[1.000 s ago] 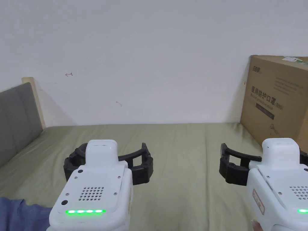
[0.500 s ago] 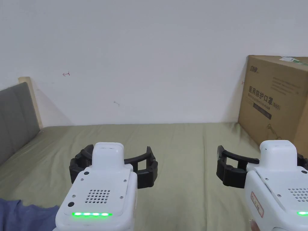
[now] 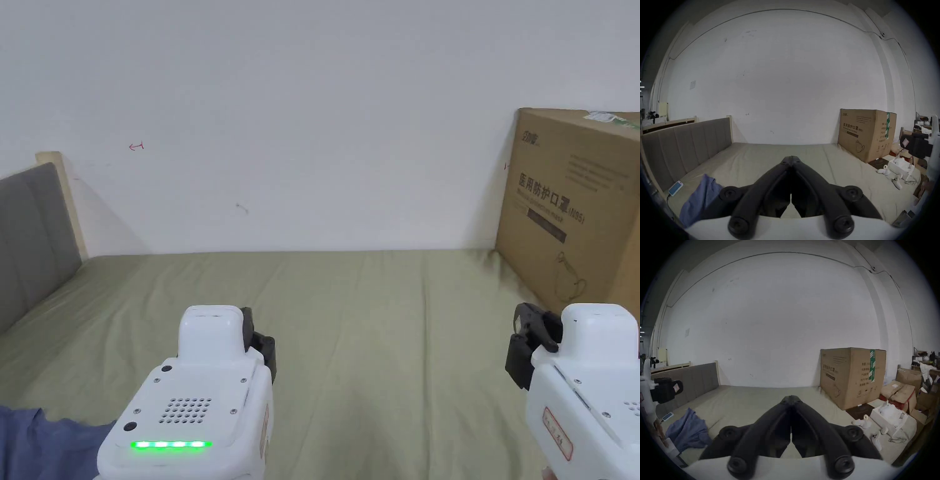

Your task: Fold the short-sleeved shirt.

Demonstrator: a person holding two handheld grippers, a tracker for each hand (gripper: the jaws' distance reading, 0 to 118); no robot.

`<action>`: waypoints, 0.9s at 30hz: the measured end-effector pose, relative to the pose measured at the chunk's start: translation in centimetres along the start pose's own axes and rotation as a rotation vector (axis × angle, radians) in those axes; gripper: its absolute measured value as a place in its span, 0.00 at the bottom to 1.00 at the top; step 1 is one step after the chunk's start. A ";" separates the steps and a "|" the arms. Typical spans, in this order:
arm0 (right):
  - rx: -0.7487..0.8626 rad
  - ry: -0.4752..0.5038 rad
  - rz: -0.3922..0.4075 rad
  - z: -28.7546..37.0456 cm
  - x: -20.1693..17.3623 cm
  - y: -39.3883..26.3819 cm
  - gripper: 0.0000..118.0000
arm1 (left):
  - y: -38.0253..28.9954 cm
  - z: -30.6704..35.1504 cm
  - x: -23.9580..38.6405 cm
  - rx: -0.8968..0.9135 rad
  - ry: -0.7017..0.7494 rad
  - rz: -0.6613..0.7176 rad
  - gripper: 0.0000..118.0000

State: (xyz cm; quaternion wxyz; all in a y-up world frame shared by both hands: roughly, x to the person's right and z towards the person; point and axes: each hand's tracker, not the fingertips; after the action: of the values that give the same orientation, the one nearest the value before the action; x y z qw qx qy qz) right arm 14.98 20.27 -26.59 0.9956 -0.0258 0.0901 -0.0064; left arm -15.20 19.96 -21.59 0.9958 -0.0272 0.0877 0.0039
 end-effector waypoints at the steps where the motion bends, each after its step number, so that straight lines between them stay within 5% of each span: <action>1: 0.001 -0.001 0.001 0.1 0.0 0.0 0.00 | -0.1 -0.1 -0.1 -0.003 -0.002 0.010 0.00; 8: -0.013 0.042 0.022 -0.9 -3.0 -0.4 0.00 | -0.6 1.4 -3.9 -0.056 0.027 0.022 0.00; 16: -0.080 0.473 0.081 -2.5 -17.3 -0.9 0.00 | -1.0 10.2 -16.7 -0.018 0.403 -0.086 0.00; 18: -0.092 0.516 0.051 -2.2 -19.6 -0.9 0.00 | -1.1 11.4 -18.2 -0.021 0.461 -0.071 0.00; 21: -0.103 0.538 -0.010 -2.5 -20.8 -0.8 0.00 | -1.4 12.2 -19.4 -0.029 0.462 -0.032 0.00; 27: -0.159 0.548 -0.008 -3.4 -19.6 -0.7 0.00 | -1.4 10.2 -20.7 -0.129 0.451 -0.027 0.00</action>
State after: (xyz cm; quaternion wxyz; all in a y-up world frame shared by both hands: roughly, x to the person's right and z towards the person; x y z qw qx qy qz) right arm -4.92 19.75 -26.39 0.9289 -0.1015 0.3561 -0.0097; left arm -33.75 19.09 -7.92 0.9472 -0.0924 0.3070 -0.0100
